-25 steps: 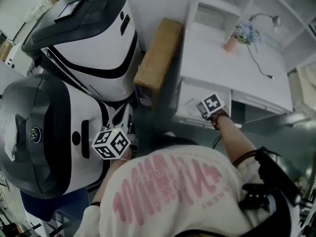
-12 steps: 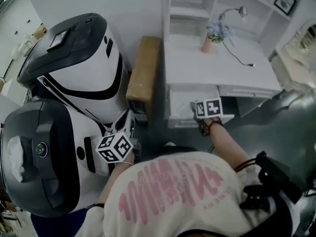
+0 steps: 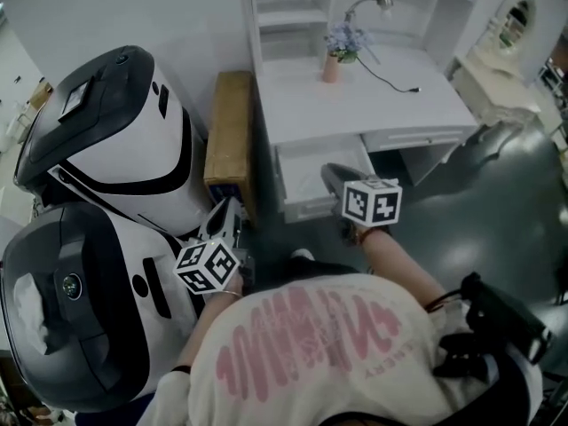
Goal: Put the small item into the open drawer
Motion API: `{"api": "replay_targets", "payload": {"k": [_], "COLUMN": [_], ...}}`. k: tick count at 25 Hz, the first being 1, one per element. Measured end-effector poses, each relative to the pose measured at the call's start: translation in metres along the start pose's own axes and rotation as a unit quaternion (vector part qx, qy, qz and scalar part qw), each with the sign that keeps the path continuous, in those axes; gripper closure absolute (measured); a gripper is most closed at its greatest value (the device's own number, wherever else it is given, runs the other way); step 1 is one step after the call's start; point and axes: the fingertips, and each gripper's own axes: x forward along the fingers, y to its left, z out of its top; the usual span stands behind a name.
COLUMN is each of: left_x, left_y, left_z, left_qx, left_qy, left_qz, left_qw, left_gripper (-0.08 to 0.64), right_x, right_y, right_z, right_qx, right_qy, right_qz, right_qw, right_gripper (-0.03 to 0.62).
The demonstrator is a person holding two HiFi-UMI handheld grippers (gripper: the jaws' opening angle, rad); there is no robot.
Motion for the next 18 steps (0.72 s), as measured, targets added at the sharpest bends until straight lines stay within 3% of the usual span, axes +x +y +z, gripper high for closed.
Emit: {"api": "replay_targets", "payload": {"k": [6,12,18], "left_x": [-0.002,-0.005,-0.013], "left_y": [-0.018,-0.032,-0.038], "left_z": [-0.013,-0.025,-0.027], "left_qx": [-0.003,-0.005,0.002], "left_qy": [0.005,0.018,0.021], "left_qz": [-0.024,-0.036,-0.043], "left_qw": [0.9997,0.9992,0.9989], "left_gripper": [0.531,0.531,0.531], "right_x": [-0.033,-0.049,-0.055], "right_y": [0.021,0.014,0.004], "right_z": [0.008,-0.007,-0.020], "right_qx": [-0.018,-0.051,-0.015], "right_qy": [-0.062,-0.036,-0.025], "right_qz": [0.013,-0.019,-0.040], "right_qw": [0.998,0.998,0.999], "right_gripper": [0.543,0.558,0.568]}}
